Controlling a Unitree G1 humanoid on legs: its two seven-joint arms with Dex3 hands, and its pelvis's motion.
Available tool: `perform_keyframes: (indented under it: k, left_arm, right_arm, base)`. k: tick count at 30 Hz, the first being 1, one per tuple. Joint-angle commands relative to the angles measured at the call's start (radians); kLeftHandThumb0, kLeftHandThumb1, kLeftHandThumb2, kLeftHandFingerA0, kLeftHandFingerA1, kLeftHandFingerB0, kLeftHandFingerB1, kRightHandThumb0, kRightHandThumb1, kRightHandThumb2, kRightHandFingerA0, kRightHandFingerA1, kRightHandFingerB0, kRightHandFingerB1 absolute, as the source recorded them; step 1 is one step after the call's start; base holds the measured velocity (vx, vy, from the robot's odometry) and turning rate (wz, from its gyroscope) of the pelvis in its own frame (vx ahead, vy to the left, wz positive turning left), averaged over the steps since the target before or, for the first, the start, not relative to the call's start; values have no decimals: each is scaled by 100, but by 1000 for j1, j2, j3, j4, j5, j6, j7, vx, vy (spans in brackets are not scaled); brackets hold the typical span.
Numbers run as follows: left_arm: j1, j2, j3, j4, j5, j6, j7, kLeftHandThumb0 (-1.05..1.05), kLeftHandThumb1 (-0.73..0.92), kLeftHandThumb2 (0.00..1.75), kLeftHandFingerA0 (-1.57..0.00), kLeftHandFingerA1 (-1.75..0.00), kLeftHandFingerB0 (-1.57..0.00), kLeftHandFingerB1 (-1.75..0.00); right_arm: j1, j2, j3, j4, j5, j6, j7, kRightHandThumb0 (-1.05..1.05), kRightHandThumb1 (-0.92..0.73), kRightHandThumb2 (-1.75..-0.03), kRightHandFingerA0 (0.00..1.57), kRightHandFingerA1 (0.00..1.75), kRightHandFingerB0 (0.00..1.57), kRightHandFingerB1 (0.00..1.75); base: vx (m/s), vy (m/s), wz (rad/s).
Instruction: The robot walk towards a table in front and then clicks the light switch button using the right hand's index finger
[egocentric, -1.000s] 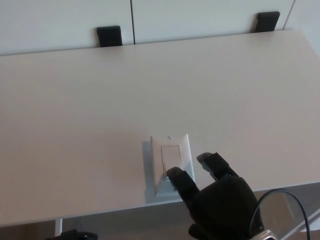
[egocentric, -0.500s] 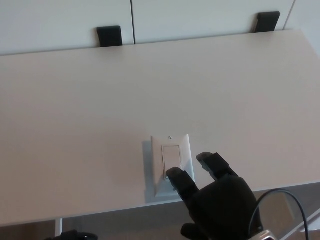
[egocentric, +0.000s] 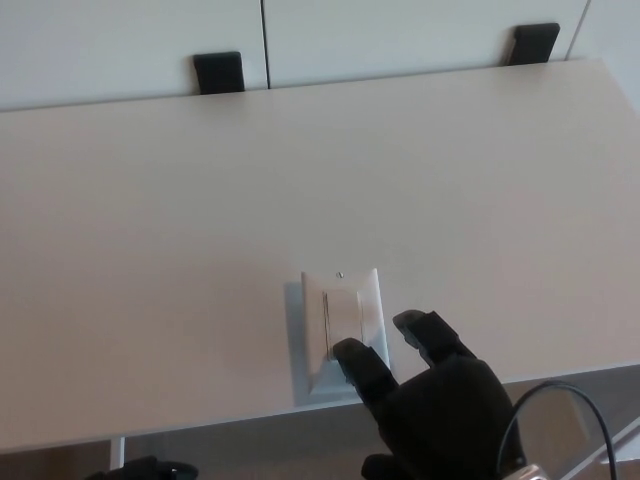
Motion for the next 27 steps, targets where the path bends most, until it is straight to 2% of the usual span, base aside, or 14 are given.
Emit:
perform_keyframes:
  k: [1, 2, 9, 10, 15, 16, 18, 19, 20, 23, 24, 25, 26, 27]
  left_arm:
    - [-1, 20, -1, 6, 14, 16, -10, -19, 50, 91, -32, -57, -15, -49]
    - [-1, 20, 0, 6, 12, 17, -13, -18, 51, 92, -31, -56, -14, -48]
    - [1, 22, 1, 4, 11, 14, -19, -18, 51, 92, -32, -57, -14, -48]
    - [2, 22, 1, 3, 11, 13, -19, -18, 51, 91, -32, -57, -14, -48]
    - [-7, 20, -4, 5, 17, 26, -14, -18, 50, 91, -32, -56, -14, -48]
    - [-10, 20, -6, 7, 18, 29, -14, -18, 50, 91, -31, -56, -14, -48]
    - [-10, 18, -12, 12, 23, 23, -11, -18, 50, 91, -31, -56, -14, -48]
    - [-10, 19, -12, 13, 22, 22, -11, -18, 50, 91, -30, -56, -14, -48]
    - [-9, 19, -13, 10, 23, 26, -7, -17, 50, 91, -31, -56, -14, -48]
    - [-4, 21, -8, 13, 18, 16, -8, -16, 50, 91, -31, -56, -15, -49]
    - [0, 22, -4, 14, 13, 17, -10, -17, 50, 91, -31, -56, -15, -49]
    - [0, 23, -6, 21, 14, 9, -13, -17, 50, 91, -30, -56, -14, -49]
    - [-1, 21, -7, 15, 18, 21, -5, -18, 49, 91, -31, -56, -15, -48]
    - [3, 18, -5, 11, 15, 27, -2, -17, 50, 91, -31, -56, -15, -49]
  right_arm:
    - [23, -23, 5, 31, 14, 11, 13, -91, -87, -67, 12, 37, 31, 31]
    - [26, -24, 6, 29, 15, 12, 16, -89, -69, -107, 7, 43, 22, 45]
    - [26, -31, 6, -4, 27, 8, 1, -90, -70, -108, 6, 44, 20, 45]
    - [27, -33, 3, -25, 27, 6, 3, -93, -90, -68, 10, 40, 26, 30]
    - [44, -40, -33, -231, 58, -10, 43, -96, -86, -67, 4, 43, 26, 31]
    - [49, -45, -42, -269, 62, -19, 23, -104, -76, -110, 5, 43, 21, 45]
    - [70, -56, -62, -338, 77, -32, 34, -100, -73, -110, 5, 41, 21, 47]
    - [84, -61, -73, -377, 82, -38, 47, -97, -86, -67, 2, 48, 23, 34]
    - [137, -80, -102, -467, 127, -50, 48, -92, -67, -107, 5, 46, 12, 47]
    - [247, -134, -171, -585, 218, -75, 63, -93, -68, -108, 4, 49, 11, 49]
    - [309, -161, -199, -622, 256, -85, 50, -92, -67, -110, 0, 42, 9, 49]
    - [365, -185, -236, -645, 300, -102, 19, -98, -69, -108, 4, 43, 14, 50]
    - [417, -210, -275, -659, 327, -116, -11, -93, -86, -66, 3, 47, 19, 41]
    - [492, -240, -326, -679, 363, -137, -45, -90, -65, -106, 3, 45, 12, 50]
  base:
    - [0, 0, 0]
    - [0, 0, 0]
    - [0, 0, 0]
    - [0, 0, 0]
    - [0, 0, 0]
    - [0, 0, 0]
    - [0, 0, 0]
    - [0, 0, 0]
    - [0, 0, 0]
    - [0, 0, 0]
    - [0, 0, 0]
    - [0, 0, 0]
    - [0, 0, 0]
    - [0, 0, 0]
